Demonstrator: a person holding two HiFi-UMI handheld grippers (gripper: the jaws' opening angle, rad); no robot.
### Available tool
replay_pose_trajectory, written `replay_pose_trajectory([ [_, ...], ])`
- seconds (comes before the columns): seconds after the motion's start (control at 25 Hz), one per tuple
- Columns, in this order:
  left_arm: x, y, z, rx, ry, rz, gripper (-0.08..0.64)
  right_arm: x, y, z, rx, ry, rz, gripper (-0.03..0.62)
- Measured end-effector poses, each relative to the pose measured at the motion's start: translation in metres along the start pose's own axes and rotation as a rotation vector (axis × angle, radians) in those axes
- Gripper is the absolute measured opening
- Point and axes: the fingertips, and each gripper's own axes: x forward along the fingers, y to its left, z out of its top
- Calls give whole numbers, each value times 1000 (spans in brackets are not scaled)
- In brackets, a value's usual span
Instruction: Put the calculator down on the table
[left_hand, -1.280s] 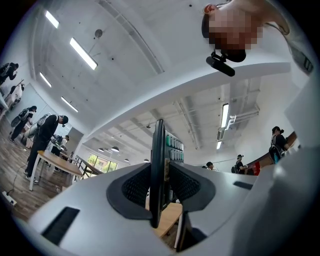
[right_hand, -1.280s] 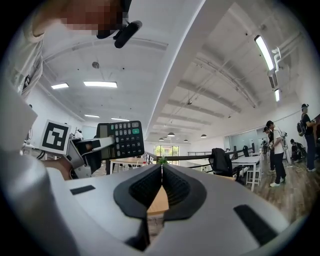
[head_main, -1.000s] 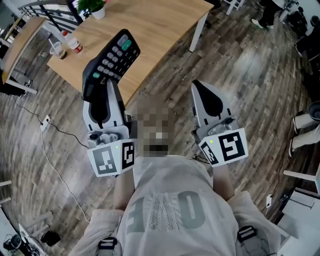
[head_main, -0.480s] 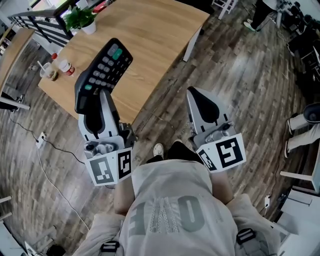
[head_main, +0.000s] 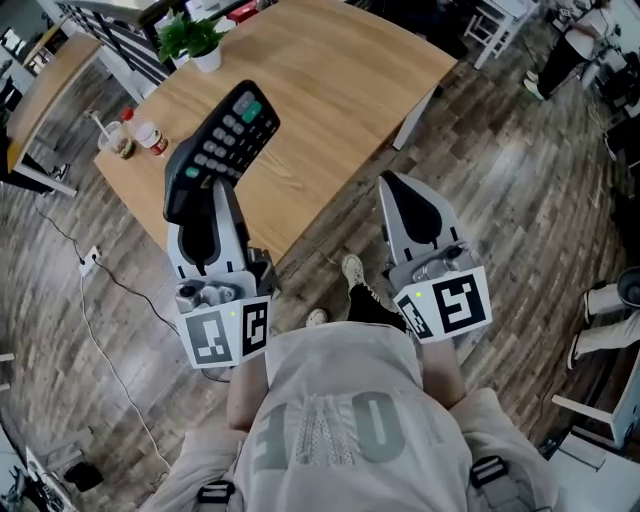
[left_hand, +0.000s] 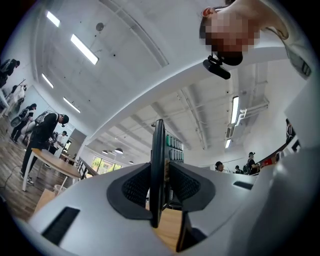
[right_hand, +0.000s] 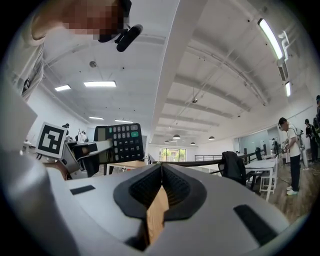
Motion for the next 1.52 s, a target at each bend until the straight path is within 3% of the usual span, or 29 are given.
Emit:
replay_pose_trajectory([
  [0.76,138,-52,-52,90,7,141,118,95,-158,-13,28,-33,149,20],
  [1.16,168,-47,-55,163,41,172,120,133,-173,-23,74,-34,208,18],
  [1.52,196,-19,-68,171,45,165,120,170,-166,-30,63,-15,209,18],
])
